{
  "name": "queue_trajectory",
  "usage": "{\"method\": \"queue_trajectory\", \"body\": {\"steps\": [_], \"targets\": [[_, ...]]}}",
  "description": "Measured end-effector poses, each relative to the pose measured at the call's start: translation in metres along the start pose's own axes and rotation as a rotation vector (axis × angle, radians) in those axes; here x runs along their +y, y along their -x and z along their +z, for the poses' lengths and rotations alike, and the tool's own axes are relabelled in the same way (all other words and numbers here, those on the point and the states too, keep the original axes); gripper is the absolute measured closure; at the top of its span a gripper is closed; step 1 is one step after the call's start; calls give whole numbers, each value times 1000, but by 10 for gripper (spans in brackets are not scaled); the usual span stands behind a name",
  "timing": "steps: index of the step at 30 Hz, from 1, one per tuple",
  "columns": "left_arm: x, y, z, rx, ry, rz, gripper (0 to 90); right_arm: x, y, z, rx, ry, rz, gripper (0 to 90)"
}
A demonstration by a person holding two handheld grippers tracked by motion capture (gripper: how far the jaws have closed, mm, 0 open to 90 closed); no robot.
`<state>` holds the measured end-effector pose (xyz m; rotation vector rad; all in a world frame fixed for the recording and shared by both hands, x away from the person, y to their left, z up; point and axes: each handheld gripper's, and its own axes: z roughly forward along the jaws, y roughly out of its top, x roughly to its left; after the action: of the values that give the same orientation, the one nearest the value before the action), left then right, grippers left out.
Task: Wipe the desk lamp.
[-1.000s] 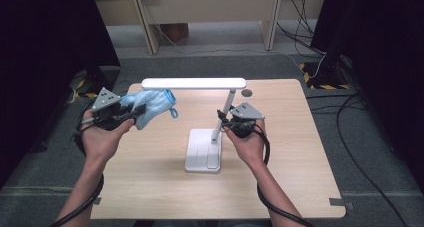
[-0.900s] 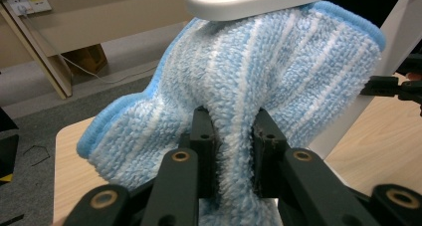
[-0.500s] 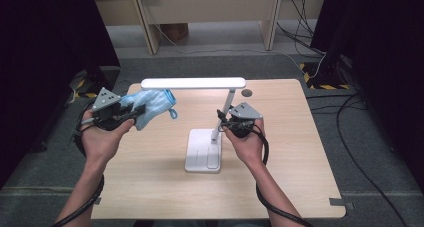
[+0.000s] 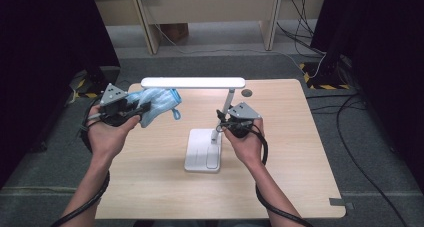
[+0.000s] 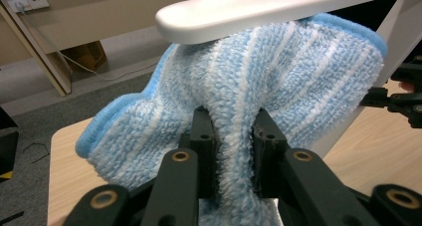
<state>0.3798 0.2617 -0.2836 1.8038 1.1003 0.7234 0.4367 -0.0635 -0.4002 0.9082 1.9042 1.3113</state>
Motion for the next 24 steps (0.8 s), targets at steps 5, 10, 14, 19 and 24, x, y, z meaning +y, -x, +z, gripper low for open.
{"method": "queue_trajectory", "body": {"steps": [5, 10, 14, 19, 24], "targets": [[3, 4, 4, -1, 4, 8, 751, 0, 0, 0, -1, -2, 4, 578], [5, 7, 10, -5, 9, 10, 751, 0, 0, 0, 3, -2, 7, 576], [6, 9, 14, -6, 14, 19, 752, 0, 0, 0, 4, -2, 11, 574], [8, 12, 18, -9, 14, 28, 751, 0, 0, 1, 5, -2, 8, 572], [9, 16, 22, -17, 15, 27, 752, -1, 0, 1, 4, 0, 7, 572]]}}
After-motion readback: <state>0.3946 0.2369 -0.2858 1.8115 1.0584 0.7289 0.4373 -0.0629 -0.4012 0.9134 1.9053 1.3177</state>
